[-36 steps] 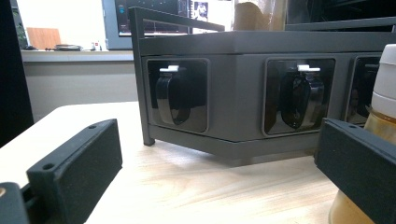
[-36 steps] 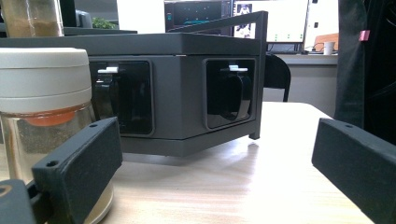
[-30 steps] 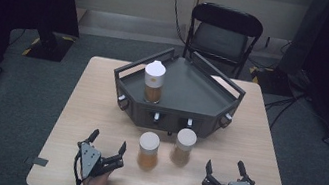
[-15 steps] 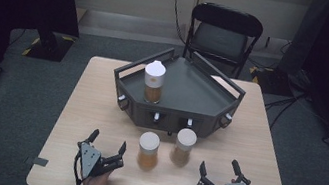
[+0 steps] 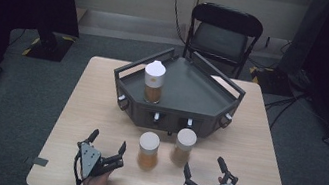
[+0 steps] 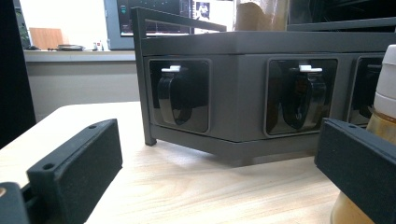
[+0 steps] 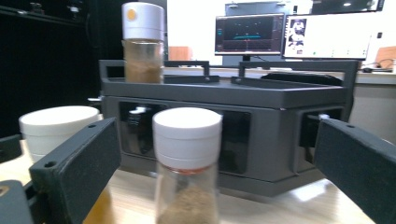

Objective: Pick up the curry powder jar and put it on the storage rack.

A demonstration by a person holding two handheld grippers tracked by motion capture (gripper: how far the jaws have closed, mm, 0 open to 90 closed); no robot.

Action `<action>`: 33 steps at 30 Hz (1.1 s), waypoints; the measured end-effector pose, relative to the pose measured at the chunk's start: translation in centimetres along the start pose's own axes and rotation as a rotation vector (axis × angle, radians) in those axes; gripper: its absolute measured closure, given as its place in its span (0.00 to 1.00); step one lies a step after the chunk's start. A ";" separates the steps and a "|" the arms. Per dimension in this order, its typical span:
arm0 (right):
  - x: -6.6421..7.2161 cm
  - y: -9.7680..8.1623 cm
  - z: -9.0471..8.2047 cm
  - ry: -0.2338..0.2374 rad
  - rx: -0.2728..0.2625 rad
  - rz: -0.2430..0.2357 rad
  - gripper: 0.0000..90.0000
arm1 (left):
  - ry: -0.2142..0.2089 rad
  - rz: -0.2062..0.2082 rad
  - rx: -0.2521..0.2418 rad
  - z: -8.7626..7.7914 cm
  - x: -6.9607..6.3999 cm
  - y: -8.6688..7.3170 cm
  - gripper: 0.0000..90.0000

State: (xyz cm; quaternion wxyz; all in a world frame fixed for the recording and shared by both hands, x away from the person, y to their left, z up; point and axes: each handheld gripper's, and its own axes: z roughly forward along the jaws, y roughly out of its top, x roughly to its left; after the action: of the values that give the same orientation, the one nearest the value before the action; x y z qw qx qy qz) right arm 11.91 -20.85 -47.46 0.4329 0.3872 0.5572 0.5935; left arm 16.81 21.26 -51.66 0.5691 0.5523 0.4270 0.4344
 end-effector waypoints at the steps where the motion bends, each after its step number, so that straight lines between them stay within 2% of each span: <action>1: 0.2 0.1 0.0 0.005 -0.002 -0.003 0.00 | 0.000 0.000 0.000 0.0 0.0 0.0 0.00; 12: 1.5 0.6 0.3 0.067 -0.026 -0.005 0.00 | 0.009 0.000 0.000 0.0 -0.1 0.0 0.00; 18: 2.1 1.0 0.8 0.114 -0.010 0.004 0.01 | 0.013 -0.001 -0.001 0.0 -0.2 0.0 0.00; 20: 2.5 1.0 0.9 0.123 -0.009 -0.008 0.01 | 0.013 -0.001 -0.001 0.0 -0.2 0.0 0.00; 33: 4.1 0.7 1.9 0.185 0.003 -0.005 0.01 | 0.014 0.001 0.000 0.0 -0.2 0.0 0.00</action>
State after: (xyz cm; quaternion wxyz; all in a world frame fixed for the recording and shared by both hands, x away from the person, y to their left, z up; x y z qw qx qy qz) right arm 12.28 -16.36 -46.71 0.3807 0.3297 0.5967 0.6248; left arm 16.72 21.06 -51.67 0.5660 0.5493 0.4308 0.4386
